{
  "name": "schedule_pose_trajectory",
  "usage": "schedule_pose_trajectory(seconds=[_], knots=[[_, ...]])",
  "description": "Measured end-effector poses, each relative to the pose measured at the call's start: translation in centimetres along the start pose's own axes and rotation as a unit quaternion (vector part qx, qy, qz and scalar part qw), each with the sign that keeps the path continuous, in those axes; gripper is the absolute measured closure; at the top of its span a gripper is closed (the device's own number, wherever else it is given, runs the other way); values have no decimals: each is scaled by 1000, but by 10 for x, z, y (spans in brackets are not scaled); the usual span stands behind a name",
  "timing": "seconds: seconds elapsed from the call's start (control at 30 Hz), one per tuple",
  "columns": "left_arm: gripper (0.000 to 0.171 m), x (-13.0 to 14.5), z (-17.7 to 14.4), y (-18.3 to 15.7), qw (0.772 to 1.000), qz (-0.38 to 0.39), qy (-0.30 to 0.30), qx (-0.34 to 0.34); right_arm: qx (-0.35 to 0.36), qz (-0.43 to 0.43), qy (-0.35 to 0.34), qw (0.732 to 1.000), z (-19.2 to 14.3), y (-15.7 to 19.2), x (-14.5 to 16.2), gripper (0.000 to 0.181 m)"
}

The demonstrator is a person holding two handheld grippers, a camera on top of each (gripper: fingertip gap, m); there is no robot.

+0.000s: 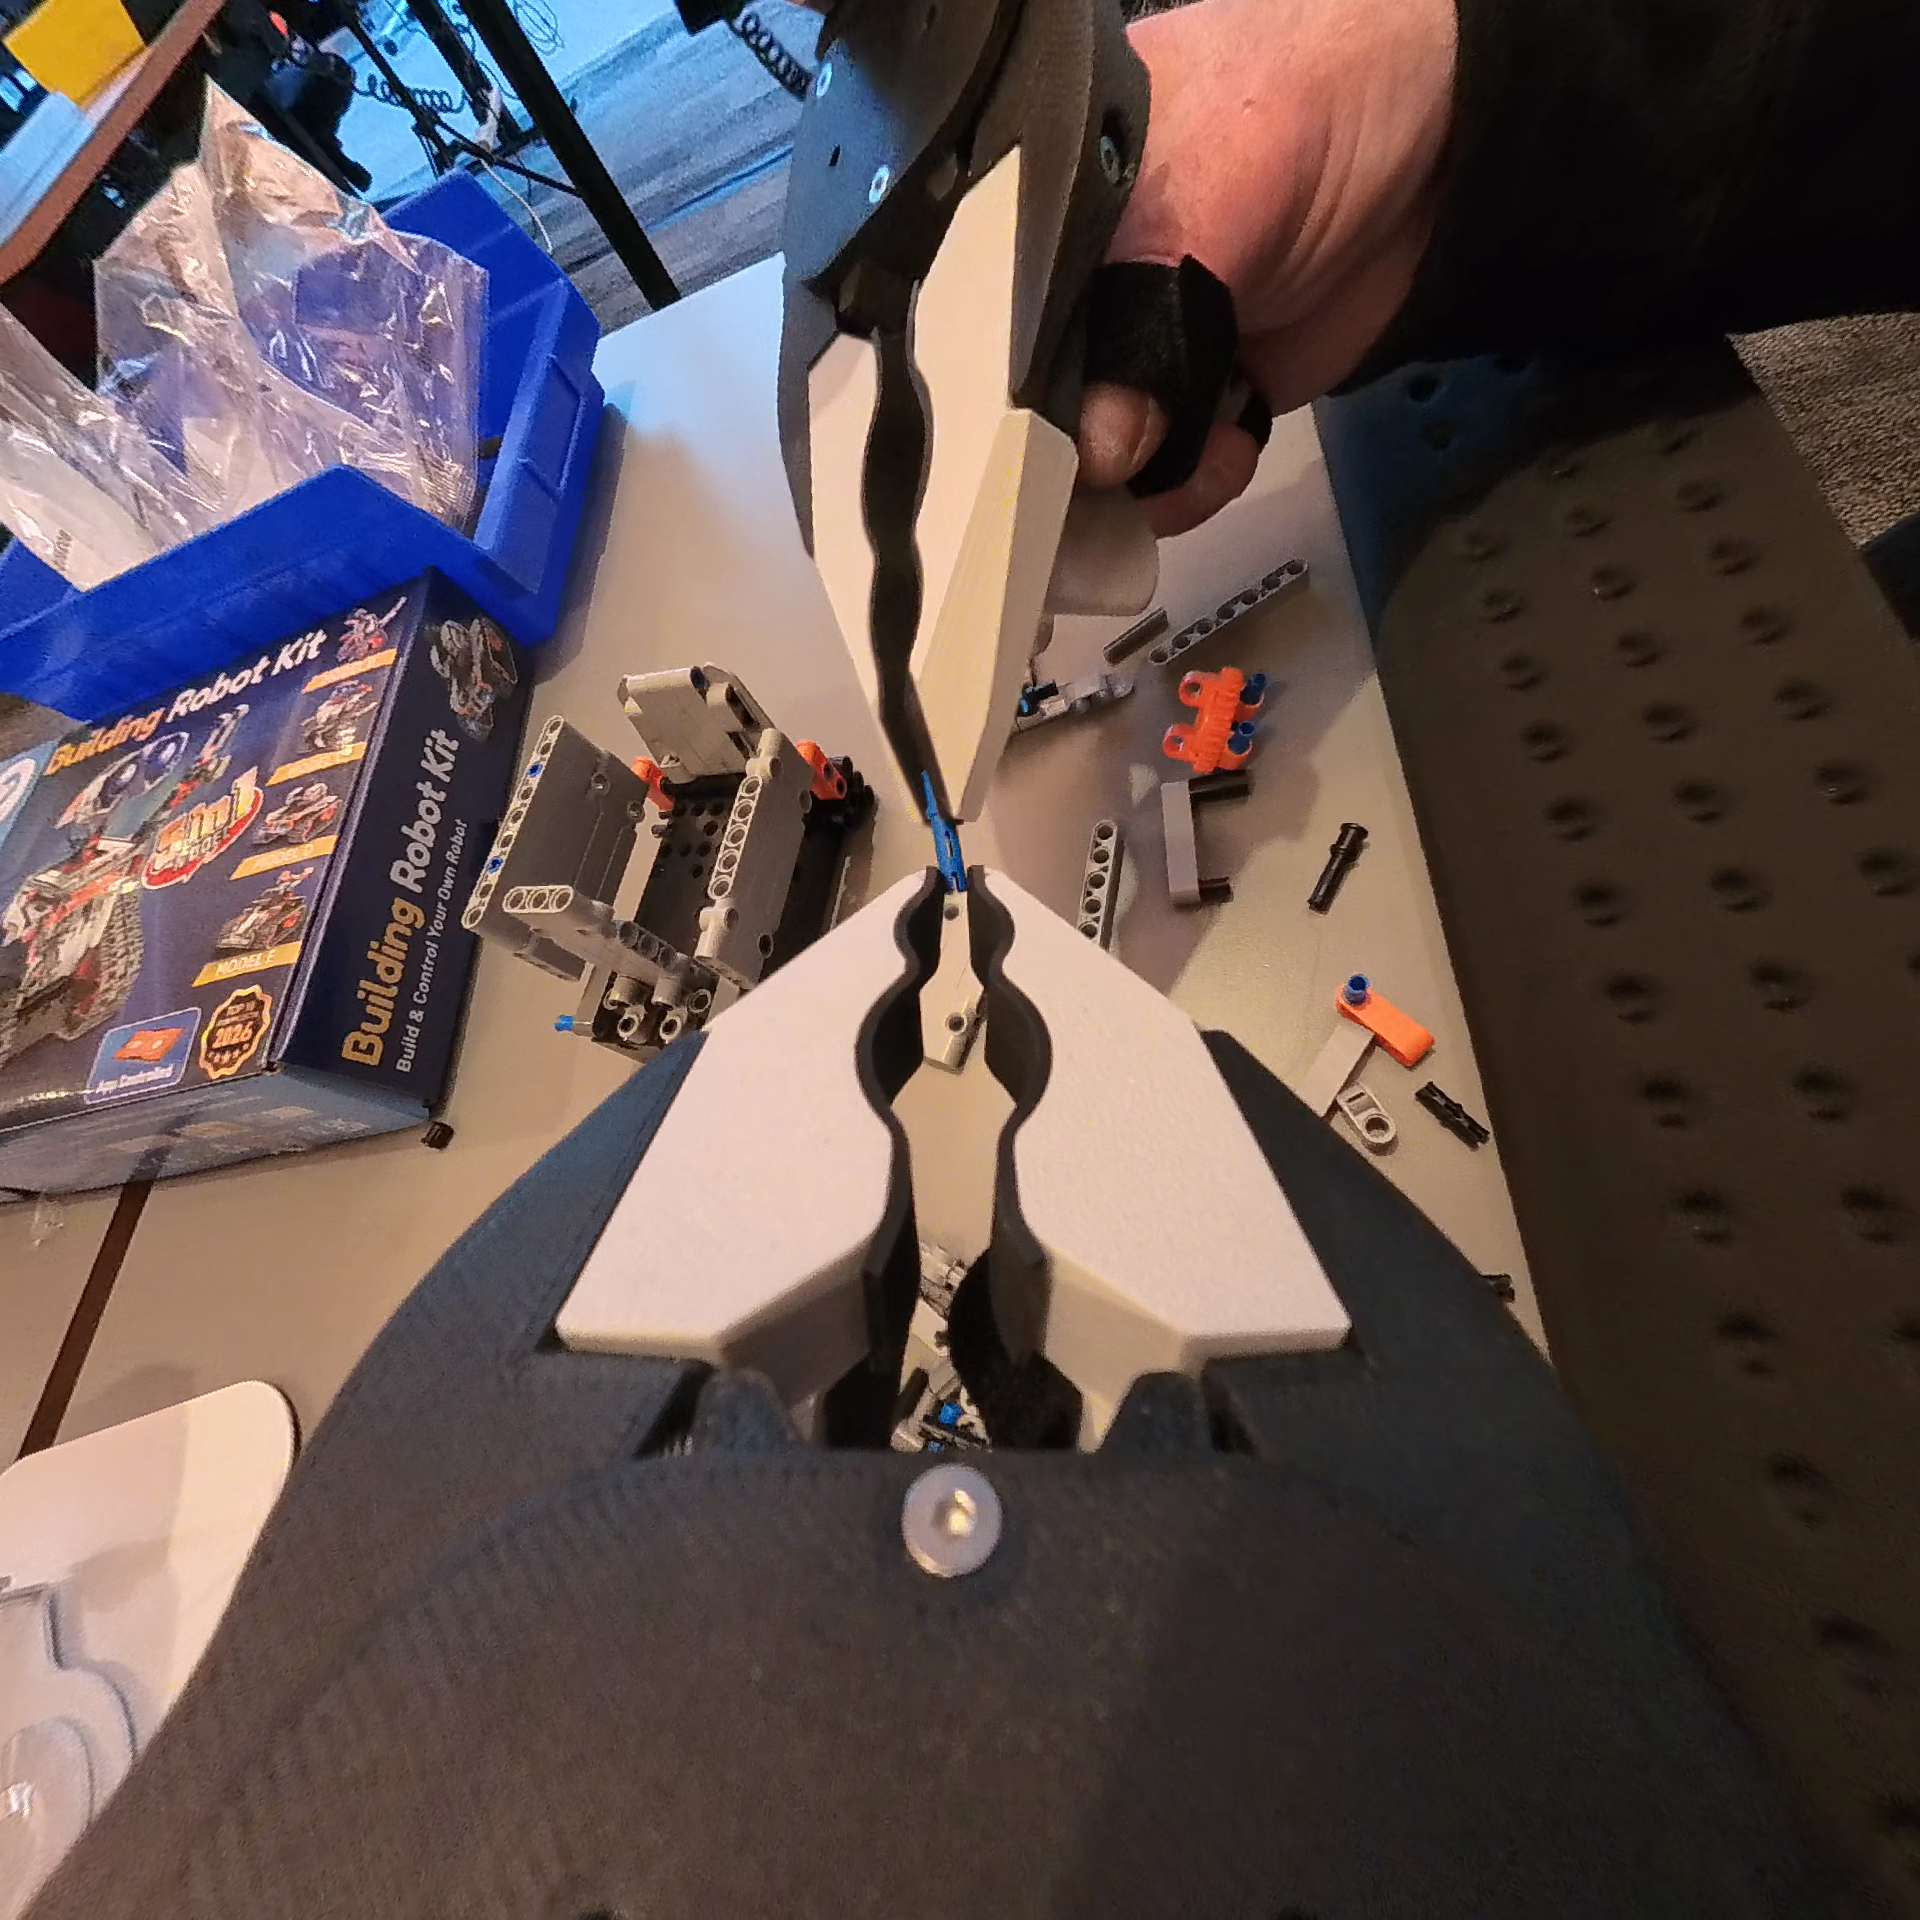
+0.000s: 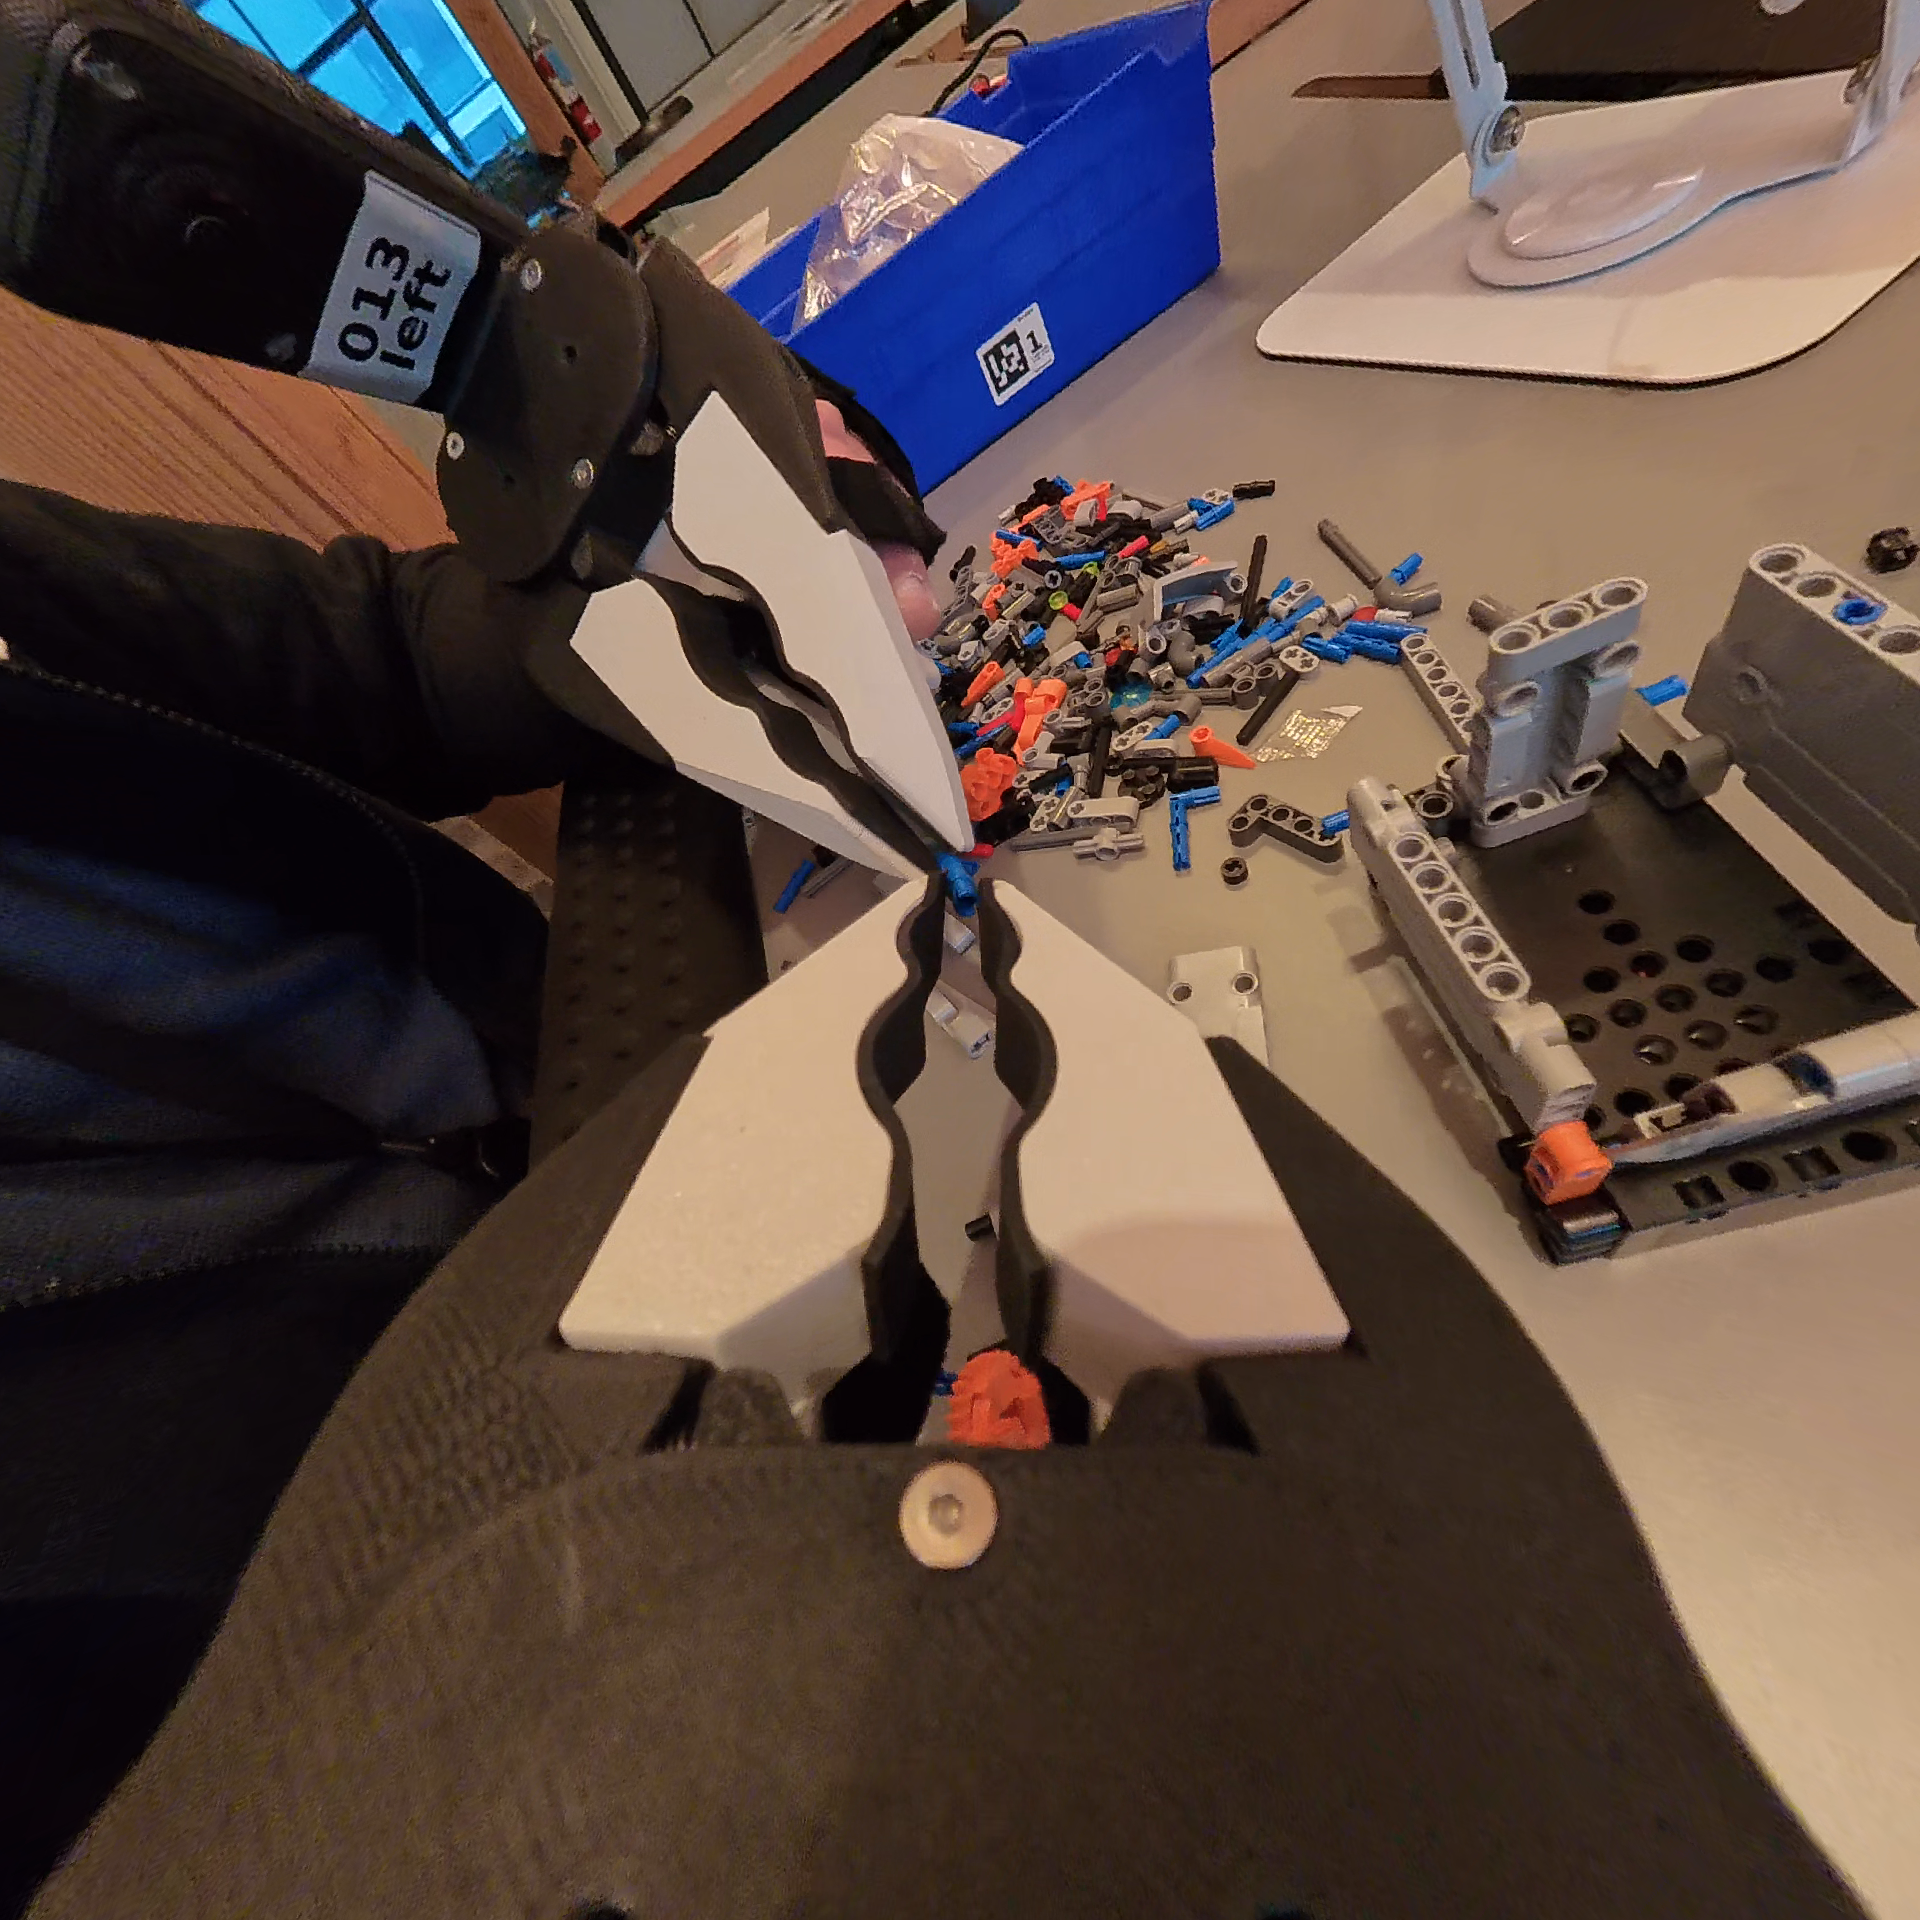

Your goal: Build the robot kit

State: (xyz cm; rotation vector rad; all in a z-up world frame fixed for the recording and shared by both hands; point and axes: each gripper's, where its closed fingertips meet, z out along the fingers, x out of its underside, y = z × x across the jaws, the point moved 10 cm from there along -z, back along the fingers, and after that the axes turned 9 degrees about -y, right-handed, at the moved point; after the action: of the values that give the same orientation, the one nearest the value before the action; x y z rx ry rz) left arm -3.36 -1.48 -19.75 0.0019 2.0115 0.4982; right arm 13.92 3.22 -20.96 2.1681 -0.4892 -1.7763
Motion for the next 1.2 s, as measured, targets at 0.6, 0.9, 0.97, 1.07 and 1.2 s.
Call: schedule_pose_trajectory(seconds=[0.6, 0.9, 0.97, 1.07, 1.2], knots=[[170, -12, 6, 17, 988, -136, 45, 59, 257, -506, 235, 789, 27, 60, -1, 172], [171, -19, 11, 22, 983, -164, 50, 71, 242, -478, 248, 807, 26, 62, -2, 165], [171, -19, 13, 19, 981, -165, 54, 87, 230, -454, 248, 824, 26, 59, -1, 166], [171, -15, 2, 24, 984, -144, 76, 79, 229, -427, 248, 839, 19, 51, 0, 168], [171, -10, -38, 52, 981, -170, 73, 49, 228, -390, 235, 860, 3, 43, -1, 171]])
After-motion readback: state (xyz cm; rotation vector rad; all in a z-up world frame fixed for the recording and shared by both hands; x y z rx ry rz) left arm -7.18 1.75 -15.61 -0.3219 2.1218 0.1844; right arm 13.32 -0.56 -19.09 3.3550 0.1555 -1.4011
